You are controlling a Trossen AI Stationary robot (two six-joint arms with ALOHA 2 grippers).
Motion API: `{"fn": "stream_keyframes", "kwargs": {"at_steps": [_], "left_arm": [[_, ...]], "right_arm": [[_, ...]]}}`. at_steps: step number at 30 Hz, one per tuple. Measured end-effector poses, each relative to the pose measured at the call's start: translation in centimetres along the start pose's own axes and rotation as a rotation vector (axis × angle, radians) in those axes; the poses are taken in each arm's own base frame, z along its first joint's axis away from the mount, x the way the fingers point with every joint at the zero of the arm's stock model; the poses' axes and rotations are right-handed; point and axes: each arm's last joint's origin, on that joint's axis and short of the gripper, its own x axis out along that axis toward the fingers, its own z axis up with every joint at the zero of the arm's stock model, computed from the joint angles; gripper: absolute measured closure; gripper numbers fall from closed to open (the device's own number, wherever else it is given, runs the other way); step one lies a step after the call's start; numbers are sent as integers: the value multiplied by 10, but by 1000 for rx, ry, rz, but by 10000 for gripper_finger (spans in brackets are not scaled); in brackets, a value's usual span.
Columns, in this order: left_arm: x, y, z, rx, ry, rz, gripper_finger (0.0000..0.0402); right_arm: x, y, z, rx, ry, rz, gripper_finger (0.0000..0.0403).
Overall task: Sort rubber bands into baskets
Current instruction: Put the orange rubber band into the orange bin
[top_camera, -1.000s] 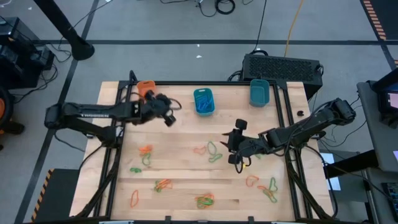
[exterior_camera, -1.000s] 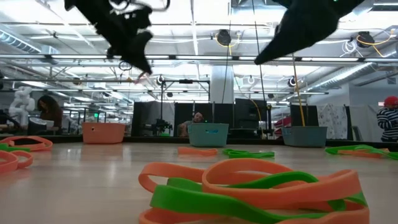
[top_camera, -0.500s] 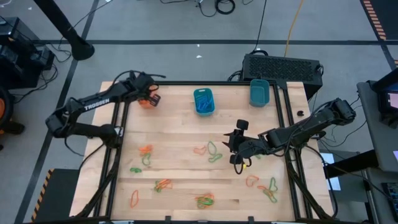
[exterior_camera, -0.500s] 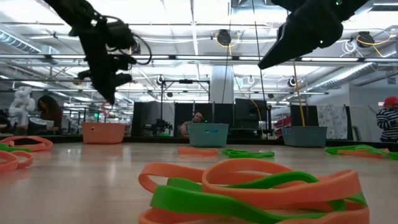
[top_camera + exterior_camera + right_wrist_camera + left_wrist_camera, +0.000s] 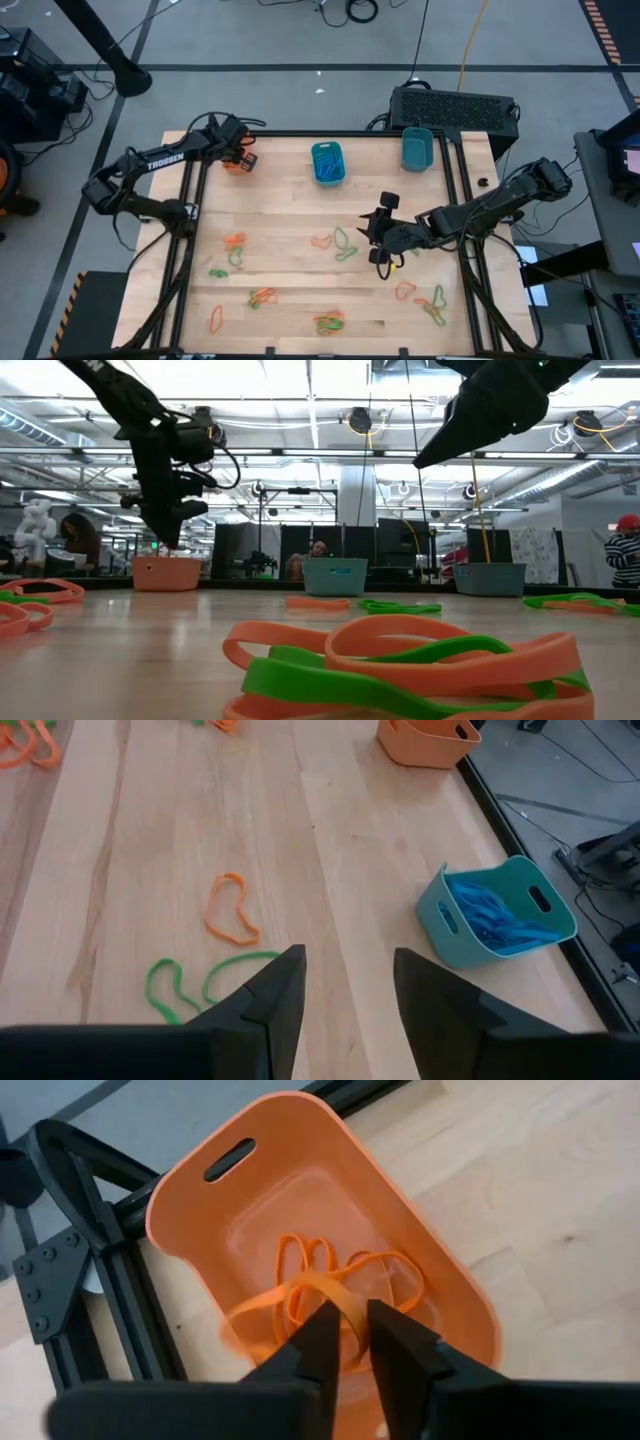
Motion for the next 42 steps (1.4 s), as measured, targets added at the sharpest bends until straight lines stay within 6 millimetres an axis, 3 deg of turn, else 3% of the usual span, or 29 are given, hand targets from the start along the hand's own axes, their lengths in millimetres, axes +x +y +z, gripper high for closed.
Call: {"fn": "stream_keyframes", "kwargs": {"at_steps": [11, 17, 21, 28, 34, 42], "left_arm": [[0, 0, -1, 31, 25, 23, 251], [-17, -12, -13, 100, 166, -169, 245], [-41, -35, -29, 201, 204, -322, 244], [-98, -74, -61, 383, 54, -516, 244], [-120, -104, -98, 455, 74, -644, 244], [-154, -177, -155, 695, -51, -1009, 244]], "right_arm": [[0, 0, 0, -1, 1, 0, 257], [0, 0, 0, 0, 1, 1, 257], [0, 0, 0, -46, -3, 0, 257], [3, -4, 7, -37, -48, -11, 257], [3, -4, 6, -18, -47, -9, 257], [3, -1, 6, -26, -36, 93, 257]]}}
